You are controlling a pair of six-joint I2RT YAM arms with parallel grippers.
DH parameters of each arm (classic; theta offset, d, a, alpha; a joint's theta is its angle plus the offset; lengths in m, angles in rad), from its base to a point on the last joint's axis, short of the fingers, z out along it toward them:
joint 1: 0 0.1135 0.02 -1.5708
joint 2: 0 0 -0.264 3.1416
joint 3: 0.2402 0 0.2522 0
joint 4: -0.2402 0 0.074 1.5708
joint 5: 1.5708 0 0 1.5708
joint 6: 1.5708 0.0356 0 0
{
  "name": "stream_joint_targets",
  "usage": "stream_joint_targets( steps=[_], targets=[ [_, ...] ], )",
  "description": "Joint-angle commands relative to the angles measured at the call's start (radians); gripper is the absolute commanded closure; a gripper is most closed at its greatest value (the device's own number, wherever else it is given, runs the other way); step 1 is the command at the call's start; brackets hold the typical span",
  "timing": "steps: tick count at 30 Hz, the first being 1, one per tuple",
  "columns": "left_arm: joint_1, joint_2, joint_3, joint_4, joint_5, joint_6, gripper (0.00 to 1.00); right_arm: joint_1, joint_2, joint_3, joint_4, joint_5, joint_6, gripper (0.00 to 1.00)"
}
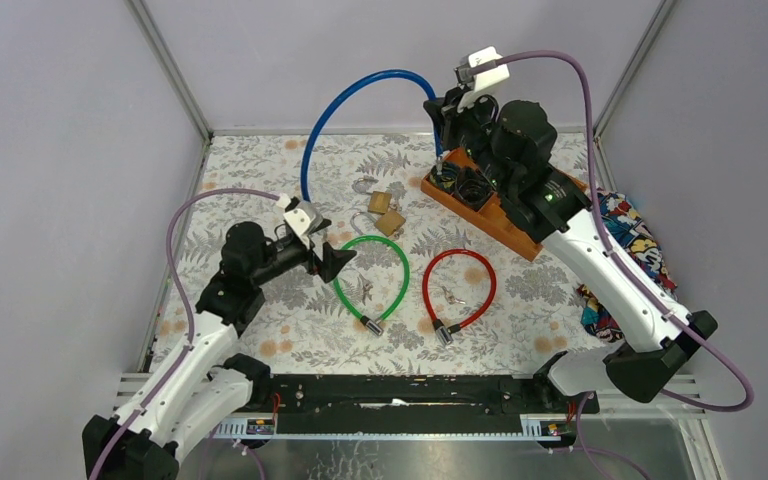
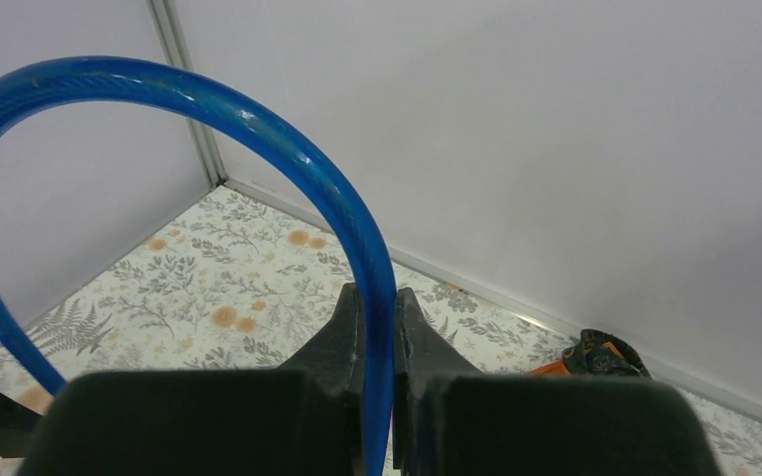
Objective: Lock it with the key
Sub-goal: Pick up the lock from the center of the board.
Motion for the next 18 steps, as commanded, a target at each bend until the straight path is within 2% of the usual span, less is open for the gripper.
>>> stream_joint_targets(
  steps=[1,4,7,10,14,18],
  targets=[
    [-0.002,-0.067,-0.052,0.122,0.006,0.064,0.09,0.008,-0.080,0.032,0.064,-0.027,0.086,1.00],
    [0.001,-0.130,-0.080,0.050,0.147,0.170,0.11,0.008,-0.081,0.051,0.021,-0.045,0.088,1.00],
    [0.004,-0.171,-0.083,0.014,0.212,0.171,0.16,0.008,-0.086,0.059,0.006,-0.041,0.072,1.00],
    [0.004,-0.153,-0.087,0.074,0.162,0.071,0.18,0.008,-0.093,0.055,0.001,-0.045,0.062,1.00],
    [0.003,-0.074,-0.093,0.213,0.133,-0.069,0.13,0.008,-0.112,0.041,0.000,-0.057,0.064,1.00],
    [0.002,-0.015,-0.080,0.279,0.102,-0.157,0.14,0.007,-0.138,0.031,-0.007,-0.074,0.074,1.00]
  ],
)
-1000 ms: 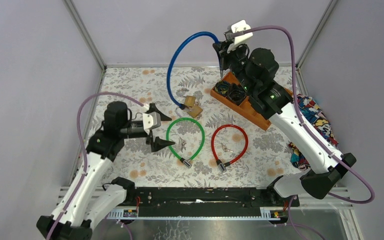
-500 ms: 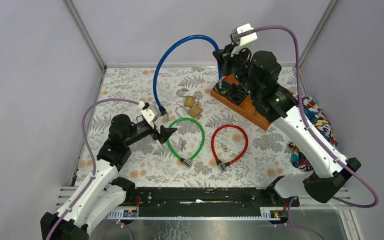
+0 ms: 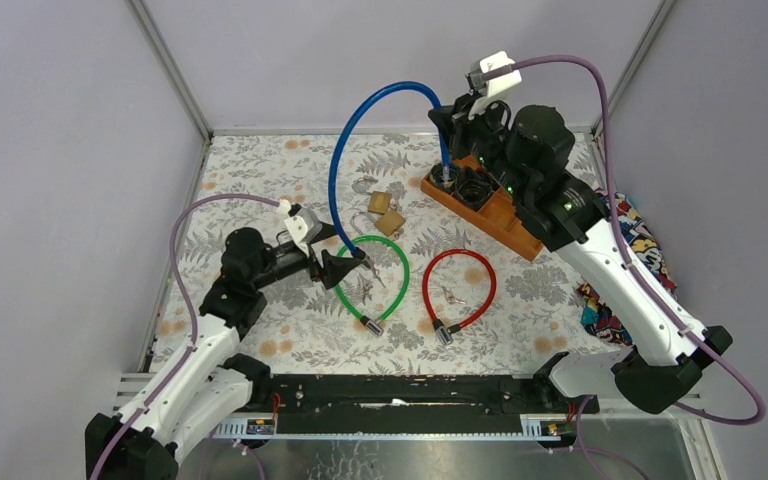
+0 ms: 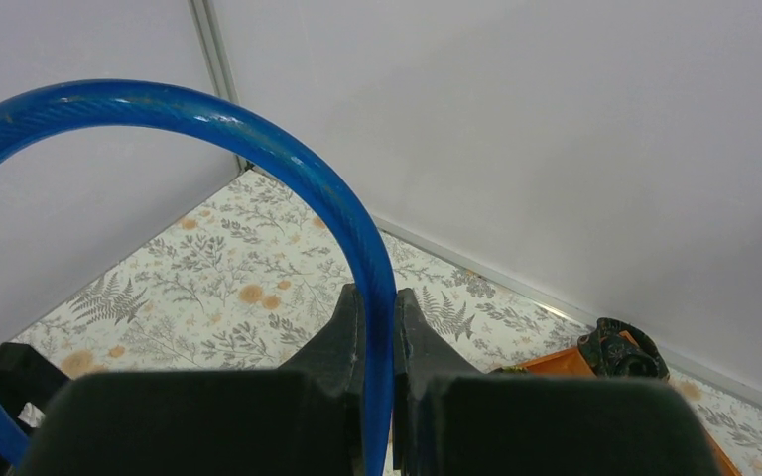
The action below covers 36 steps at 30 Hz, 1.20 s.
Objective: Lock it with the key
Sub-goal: Pick up the lock from the center of the board.
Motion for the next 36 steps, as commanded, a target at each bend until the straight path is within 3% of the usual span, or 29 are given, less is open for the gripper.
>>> stream_joint_targets(
  steps=[1,5,10,13,14,15,17,19,22,24,29,36],
  targets=[
    [0.002,0.048,0.008,0.159,-0.028,-0.143,0.20,0.006,-0.082,0.028,0.086,-0.027,0.043,1.00],
    [-0.003,0.085,0.019,0.193,0.033,-0.176,0.46,0.006,-0.100,0.020,0.080,-0.038,0.064,1.00],
    [-0.034,0.105,0.019,0.270,0.086,-0.218,0.45,0.008,-0.105,0.001,0.082,-0.071,0.117,1.00],
    [-0.038,0.113,0.024,0.260,0.032,-0.242,0.81,0.008,-0.106,0.006,0.085,-0.070,0.126,1.00],
    [-0.038,0.110,0.028,0.261,0.025,-0.255,0.87,0.008,-0.109,0.007,0.087,-0.073,0.129,1.00],
    [-0.038,0.107,0.030,0.273,0.027,-0.275,0.87,0.009,-0.109,0.008,0.088,-0.075,0.134,1.00],
    [-0.037,0.108,0.038,0.312,0.035,-0.325,0.70,0.014,-0.111,0.007,0.089,-0.079,0.138,1.00],
    [-0.039,0.119,0.050,0.327,0.040,-0.359,0.65,0.018,-0.109,0.008,0.088,-0.083,0.141,1.00],
    [-0.039,0.126,0.057,0.344,0.023,-0.396,0.78,0.029,-0.105,0.008,0.093,-0.085,0.145,1.00],
    [-0.039,0.129,0.057,0.374,0.027,-0.430,0.99,0.041,-0.103,0.009,0.096,-0.089,0.149,1.00],
    [-0.066,0.134,0.119,0.547,0.108,-0.548,1.00,0.099,-0.122,0.004,0.173,-0.218,0.262,1.00],
    [-0.121,0.170,0.321,0.728,0.045,-0.737,1.00,0.154,-0.191,-0.116,0.737,-0.443,0.467,1.00]
  ],
)
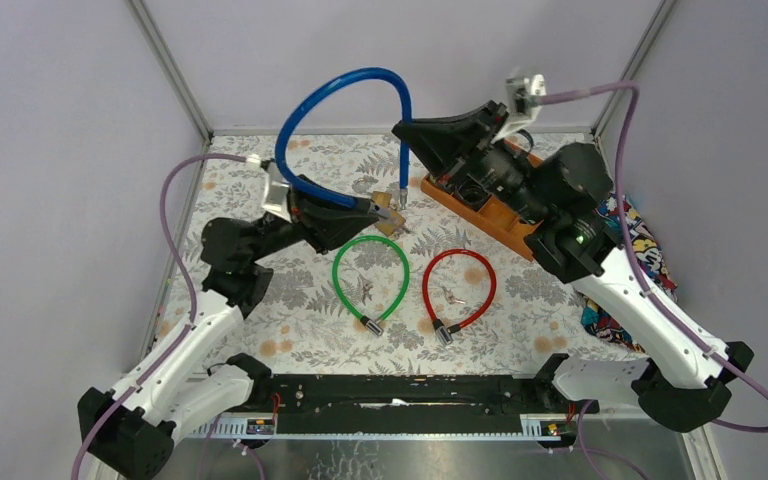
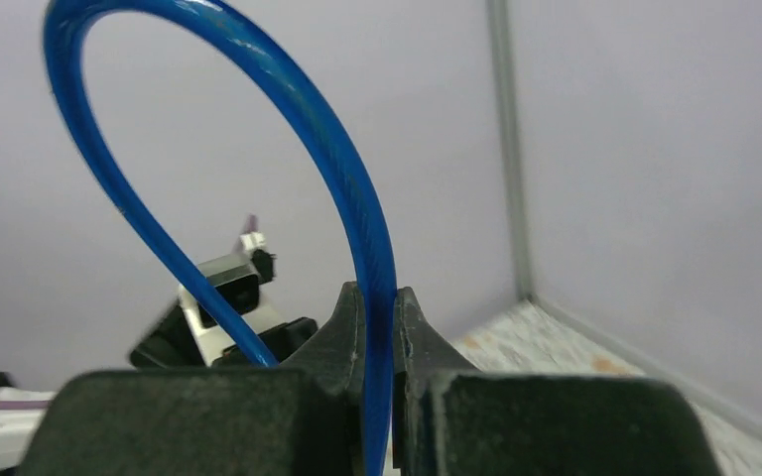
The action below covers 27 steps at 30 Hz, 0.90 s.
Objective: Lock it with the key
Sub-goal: Pick up the lock from the center of the board, then lock the lock.
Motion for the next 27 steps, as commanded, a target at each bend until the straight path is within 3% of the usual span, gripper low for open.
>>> stream_joint_targets(
  steps=[1,4,11,17,27],
  targets=[
    [-0.026,0.011,0.137,0.241,-0.045,-0.201,1.00,0.026,-0.066,-0.021,0.518,-0.191,0.178,1.00],
    [-0.042,0.020,0.161,0.289,-0.081,-0.302,1.00,0.026,-0.038,0.001,0.625,-0.221,0.205,1.00],
    [-0.044,0.013,0.140,0.349,-0.153,-0.313,1.00,0.045,0.042,0.038,0.802,-0.209,0.271,1.00],
    [-0.047,0.025,0.139,0.367,-0.232,-0.352,1.00,0.117,0.131,0.099,0.790,-0.212,0.226,1.00],
    [-0.048,-0.010,0.121,0.395,-0.221,-0.398,1.00,0.123,0.146,0.069,0.782,-0.161,0.106,1.00]
  ],
)
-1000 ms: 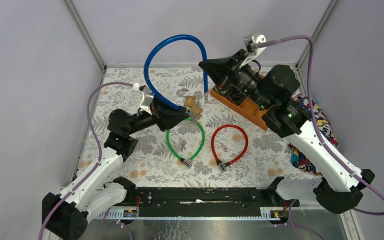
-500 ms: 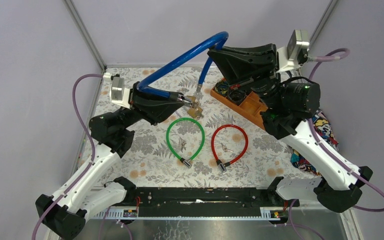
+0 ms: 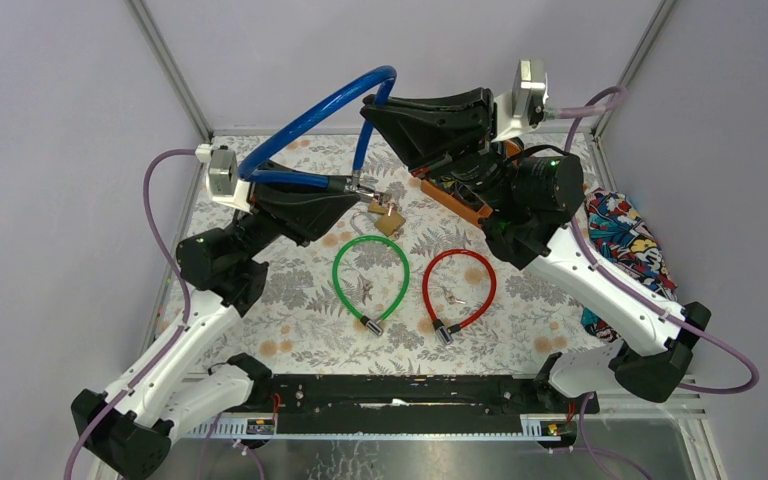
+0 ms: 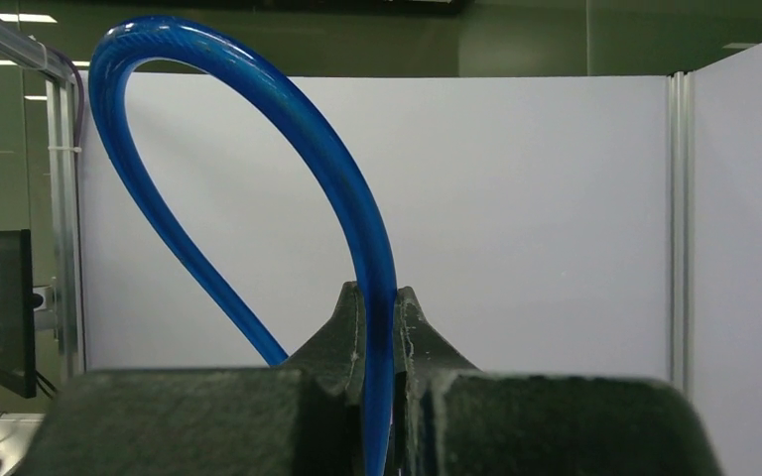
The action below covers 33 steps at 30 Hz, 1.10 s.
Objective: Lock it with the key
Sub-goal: Lock the lock.
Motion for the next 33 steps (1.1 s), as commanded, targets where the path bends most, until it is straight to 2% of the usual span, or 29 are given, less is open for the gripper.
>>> stream_joint_targets(
  steps=[1,6,26,29,33],
  targets=[
    [-0.007,-0.024,-0.016,0.064,-0.037,-0.043,1.00,0.017,-0.024,0.027,0.085,0.022,-0.060,1.00],
    [-0.007,-0.021,-0.016,0.067,-0.046,-0.041,1.00,0.017,-0.020,0.023,0.070,0.032,-0.072,1.00],
    [0.000,0.043,0.078,0.065,-0.190,-0.165,1.00,0.020,-0.019,-0.177,0.228,0.092,0.040,1.00],
    [0.007,0.043,0.090,0.069,-0.188,-0.160,1.00,0.020,-0.025,-0.219,0.223,0.093,0.071,1.00],
    [0.011,0.036,0.091,0.083,-0.151,-0.108,1.00,0.020,-0.034,-0.229,0.108,0.093,0.089,1.00]
  ],
)
